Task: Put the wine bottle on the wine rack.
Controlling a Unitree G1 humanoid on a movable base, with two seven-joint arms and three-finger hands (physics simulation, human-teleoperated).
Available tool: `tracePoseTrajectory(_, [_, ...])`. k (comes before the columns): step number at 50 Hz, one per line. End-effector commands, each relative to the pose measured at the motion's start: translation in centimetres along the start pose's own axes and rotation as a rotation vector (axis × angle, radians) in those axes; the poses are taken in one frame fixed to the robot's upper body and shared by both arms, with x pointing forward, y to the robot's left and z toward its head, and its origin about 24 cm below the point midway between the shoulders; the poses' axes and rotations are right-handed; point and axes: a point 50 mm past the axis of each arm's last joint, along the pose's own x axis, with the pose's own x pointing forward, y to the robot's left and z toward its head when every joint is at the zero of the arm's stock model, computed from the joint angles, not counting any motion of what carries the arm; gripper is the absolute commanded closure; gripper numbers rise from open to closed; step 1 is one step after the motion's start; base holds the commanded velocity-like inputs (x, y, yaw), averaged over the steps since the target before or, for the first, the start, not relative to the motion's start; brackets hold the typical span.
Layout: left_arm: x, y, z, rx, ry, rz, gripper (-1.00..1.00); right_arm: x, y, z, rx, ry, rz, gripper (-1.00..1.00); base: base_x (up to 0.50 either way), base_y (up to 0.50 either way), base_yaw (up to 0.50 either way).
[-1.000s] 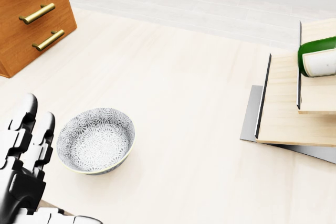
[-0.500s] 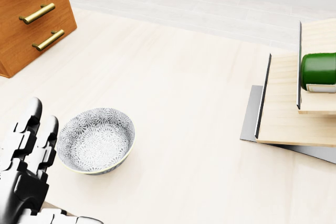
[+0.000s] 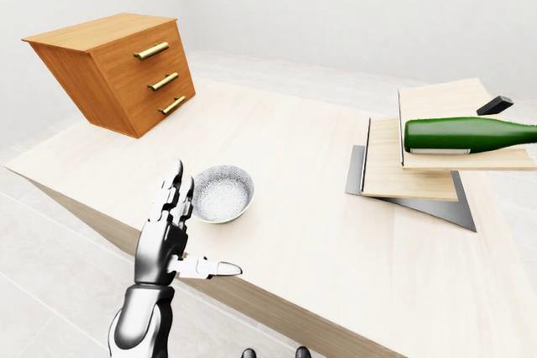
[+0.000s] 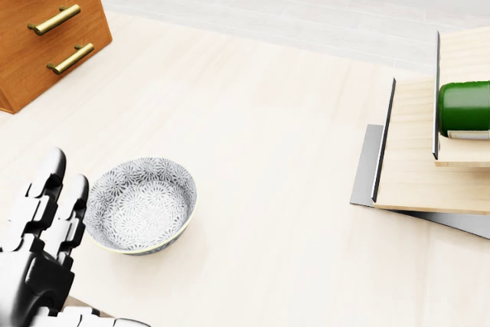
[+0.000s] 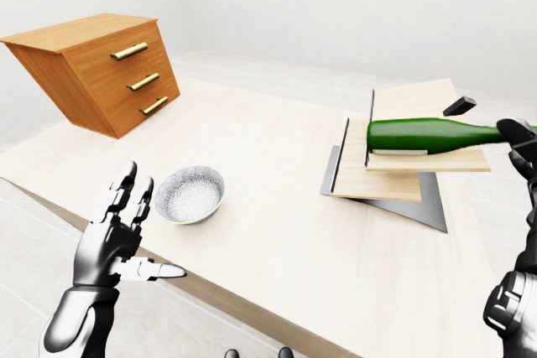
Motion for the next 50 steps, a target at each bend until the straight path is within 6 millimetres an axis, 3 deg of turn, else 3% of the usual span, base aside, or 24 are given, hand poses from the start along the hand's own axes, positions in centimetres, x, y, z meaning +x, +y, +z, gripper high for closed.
tracePoseTrajectory(1, [0.0, 0.0, 0.0, 0.000, -0.002, -0.001, -1.00, -0.2, -0.1, 1.5, 0.000, -0.051, 0.004, -1.00, 0.00, 0.00, 0.00])
tracePoseTrajectory(16, [0.0, 0.1, 0.2, 0.003, -0.009, 0.005, -1.00, -1.6, -2.4, 3.3, -0.003, -0.105, -0.032, -1.00, 0.00, 0.00, 0.00])
tracePoseTrajectory(25, [0.1, 0.1, 0.3, 0.007, -0.015, 0.003, -1.00, -2.8, -3.4, 6.3, -0.003, -0.194, -0.051, -1.00, 0.00, 0.00, 0.00])
tracePoseTrajectory(38, [0.0, 0.1, 0.8, 0.013, -0.034, 0.005, -1.00, -4.9, -3.2, 10.9, 0.042, -0.367, -0.052, -1.00, 0.00, 0.00, 0.00])
tracePoseTrajectory(45, [0.0, -0.2, 1.2, 0.014, -0.049, -0.002, -1.00, -6.1, 0.1, 13.9, 0.129, -0.501, 0.034, -1.00, 0.00, 0.00, 0.00])
tracePoseTrajectory(50, [0.0, -0.4, 2.0, 0.021, -0.082, -0.006, -1.00, -7.9, 3.9, 16.9, 0.271, -0.605, 0.130, -1.00, 0.00, 0.00, 0.00])
